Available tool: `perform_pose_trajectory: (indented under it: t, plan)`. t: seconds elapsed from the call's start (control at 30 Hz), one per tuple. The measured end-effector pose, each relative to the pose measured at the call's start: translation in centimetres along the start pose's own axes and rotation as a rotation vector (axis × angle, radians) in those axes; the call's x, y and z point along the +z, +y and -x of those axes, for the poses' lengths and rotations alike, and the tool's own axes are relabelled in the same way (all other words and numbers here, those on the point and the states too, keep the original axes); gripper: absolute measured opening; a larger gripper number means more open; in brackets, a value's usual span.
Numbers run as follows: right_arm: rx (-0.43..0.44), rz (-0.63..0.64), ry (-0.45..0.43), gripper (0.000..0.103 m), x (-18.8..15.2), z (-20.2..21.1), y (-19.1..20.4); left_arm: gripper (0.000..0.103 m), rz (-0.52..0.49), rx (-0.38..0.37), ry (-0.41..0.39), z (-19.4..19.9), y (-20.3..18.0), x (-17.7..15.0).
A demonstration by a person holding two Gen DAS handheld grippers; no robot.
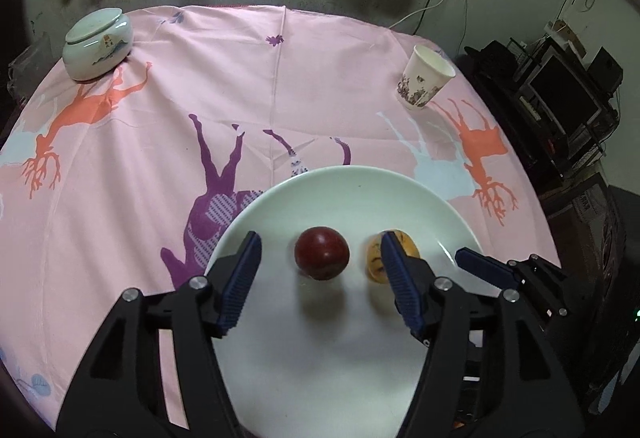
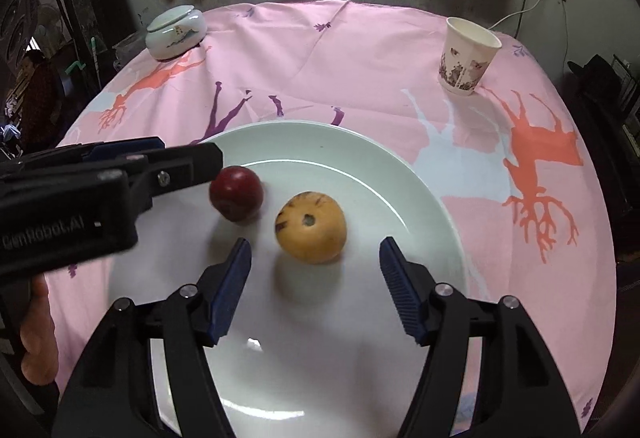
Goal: Organize fruits
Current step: 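Lower both fruits onto the white plate and open both tools, then grasp a dark red plum with the left tool while the right tool grasps a dark cherry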
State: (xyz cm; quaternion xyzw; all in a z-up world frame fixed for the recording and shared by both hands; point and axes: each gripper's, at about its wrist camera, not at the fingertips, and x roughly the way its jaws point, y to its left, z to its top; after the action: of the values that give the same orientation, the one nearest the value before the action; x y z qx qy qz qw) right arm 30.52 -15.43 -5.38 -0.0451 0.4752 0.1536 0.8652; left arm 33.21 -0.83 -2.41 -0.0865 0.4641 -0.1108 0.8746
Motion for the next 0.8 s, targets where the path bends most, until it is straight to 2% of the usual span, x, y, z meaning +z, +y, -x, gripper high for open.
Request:
perform_pose_trajectory:
  t: [0.13,0.3,0.4,0.5,0.57,0.67,0.8]
  plan:
    - [0.003,0.018,-0.023,0.068,-3.1,5.1,0.9,0.081,0.011,0.002,-0.049,4.9,0.5,-3.1]
    - [0.043,0.005,-0.015,0.069,-9.4,9.9,2.5,0.091,0.02,0.007,-0.069,9.5,1.2,-10.1]
    - [0.064,-0.012,-0.019,0.069,-13.6,11.4,3.6,0.092,0.018,0.014,-0.09,11.4,1.3,-14.9]
    - [0.077,-0.018,-0.014,0.069,-17.3,12.2,4.9,0.093,-0.011,0.051,-0.097,12.8,1.1,-19.4]
    - [0.063,-0.017,-0.02,0.069,-19.1,12.6,5.6,0.093,-0.021,0.101,-0.112,13.6,0.9,-21.9]
    - [0.02,-0.033,-0.036,0.069,-21.0,13.3,6.1,0.093,-0.035,0.131,-0.126,14.7,0.6,-24.7]
    - [-0.033,-0.027,-0.036,0.069,-22.5,13.5,6.4,0.093,-0.084,0.172,-0.132,15.4,0.1,-26.9]
